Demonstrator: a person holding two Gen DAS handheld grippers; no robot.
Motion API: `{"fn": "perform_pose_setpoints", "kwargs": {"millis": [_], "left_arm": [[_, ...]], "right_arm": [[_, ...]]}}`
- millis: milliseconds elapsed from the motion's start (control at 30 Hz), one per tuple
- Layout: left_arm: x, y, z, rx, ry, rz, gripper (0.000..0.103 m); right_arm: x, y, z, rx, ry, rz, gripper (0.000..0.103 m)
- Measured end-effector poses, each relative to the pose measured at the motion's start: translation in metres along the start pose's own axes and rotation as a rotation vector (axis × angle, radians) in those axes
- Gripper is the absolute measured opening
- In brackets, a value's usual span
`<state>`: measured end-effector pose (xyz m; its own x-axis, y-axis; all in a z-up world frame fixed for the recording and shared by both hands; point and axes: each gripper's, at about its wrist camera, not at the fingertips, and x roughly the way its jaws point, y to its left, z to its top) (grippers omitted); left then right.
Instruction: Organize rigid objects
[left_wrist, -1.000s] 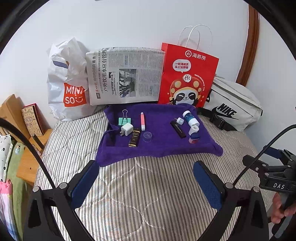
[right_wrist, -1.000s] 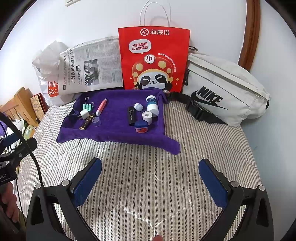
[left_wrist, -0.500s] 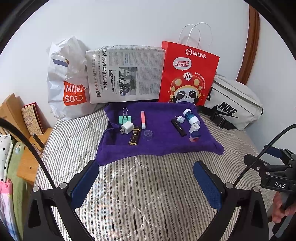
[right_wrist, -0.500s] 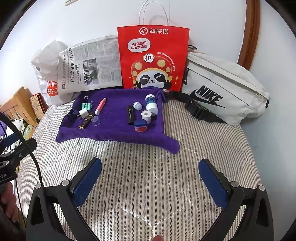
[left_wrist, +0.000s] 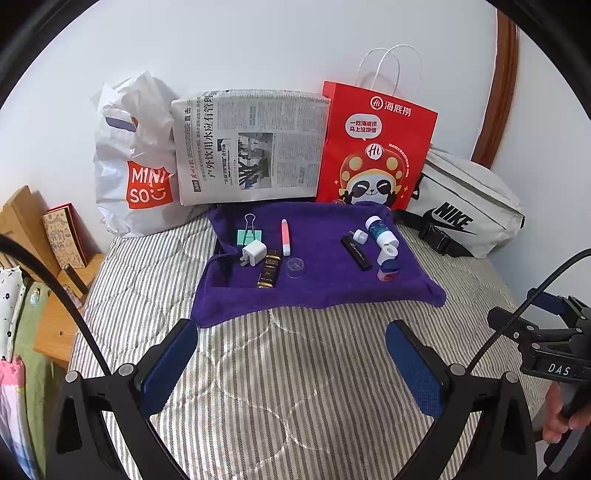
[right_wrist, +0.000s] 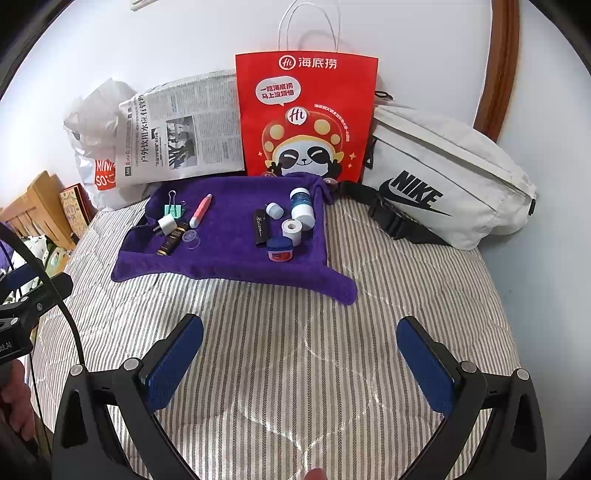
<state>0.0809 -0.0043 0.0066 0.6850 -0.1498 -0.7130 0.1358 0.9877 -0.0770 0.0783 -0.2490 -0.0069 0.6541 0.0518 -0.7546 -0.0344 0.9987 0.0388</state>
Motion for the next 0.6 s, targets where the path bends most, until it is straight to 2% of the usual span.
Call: {"fn": "perform_pose_setpoints", "kwargs": {"millis": [600], "left_arm": [[-0.0022, 0.0002, 0.0007, 0.0, -0.002, 0.005, 0.103]], "right_arm": [[-0.0014, 0.0001, -0.0005, -0.006, 0.003, -0.002, 0.103]]}}
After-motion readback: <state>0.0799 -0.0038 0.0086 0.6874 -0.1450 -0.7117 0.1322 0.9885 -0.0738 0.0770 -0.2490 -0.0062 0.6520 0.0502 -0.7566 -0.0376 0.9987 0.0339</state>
